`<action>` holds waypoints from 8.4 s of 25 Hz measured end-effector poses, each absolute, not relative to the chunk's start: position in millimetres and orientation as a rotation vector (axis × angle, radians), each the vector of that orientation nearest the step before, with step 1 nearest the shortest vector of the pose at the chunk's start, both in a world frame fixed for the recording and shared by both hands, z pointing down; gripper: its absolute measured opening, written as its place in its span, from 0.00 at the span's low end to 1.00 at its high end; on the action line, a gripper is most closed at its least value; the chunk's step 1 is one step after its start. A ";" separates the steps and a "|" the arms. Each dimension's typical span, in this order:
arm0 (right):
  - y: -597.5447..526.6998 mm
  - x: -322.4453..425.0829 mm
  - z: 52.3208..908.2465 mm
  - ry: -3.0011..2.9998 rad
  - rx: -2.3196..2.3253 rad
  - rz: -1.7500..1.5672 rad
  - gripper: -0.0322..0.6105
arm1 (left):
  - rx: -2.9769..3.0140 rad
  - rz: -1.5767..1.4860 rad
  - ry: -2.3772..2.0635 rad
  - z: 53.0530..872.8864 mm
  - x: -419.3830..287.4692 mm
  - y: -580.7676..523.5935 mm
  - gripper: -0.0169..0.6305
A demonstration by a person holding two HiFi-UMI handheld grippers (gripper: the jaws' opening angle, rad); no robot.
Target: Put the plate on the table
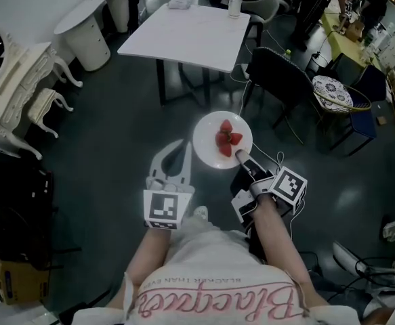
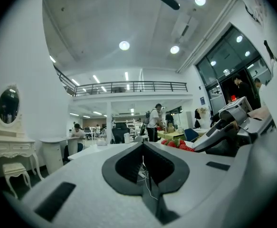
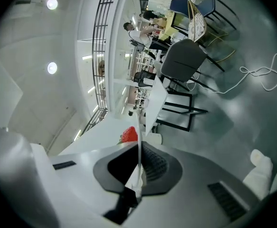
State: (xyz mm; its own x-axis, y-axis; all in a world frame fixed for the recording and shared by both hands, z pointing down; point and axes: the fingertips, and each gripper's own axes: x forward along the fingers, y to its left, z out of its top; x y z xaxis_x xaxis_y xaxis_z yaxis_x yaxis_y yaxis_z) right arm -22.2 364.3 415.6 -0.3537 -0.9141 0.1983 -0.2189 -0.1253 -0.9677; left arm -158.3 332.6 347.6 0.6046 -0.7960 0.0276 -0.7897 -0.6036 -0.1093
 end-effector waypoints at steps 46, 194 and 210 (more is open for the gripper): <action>-38.3 117.6 430.1 1.637 -1.157 -1.609 0.07 | -2.695 -0.110 1.503 360.0 -11.7 -57.8 0.03; -422.9 119.7 341.6 2.704 -1.720 -0.139 0.06 | -2.751 -0.067 1.351 338.2 40.5 -439.8 0.03; -418.6 123.2 345.8 2.690 -1.738 -0.159 0.06 | -2.741 -0.082 1.326 335.8 46.6 -435.1 0.03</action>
State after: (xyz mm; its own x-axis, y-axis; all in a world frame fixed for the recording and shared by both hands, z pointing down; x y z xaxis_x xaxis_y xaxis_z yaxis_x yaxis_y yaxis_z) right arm 123.2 -418.6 345.8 -0.4111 -0.9051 0.1082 -0.9116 0.4083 -0.0479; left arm 46.6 -435.1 335.8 0.6205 -0.7841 0.0068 -0.7790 -0.6174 -0.1097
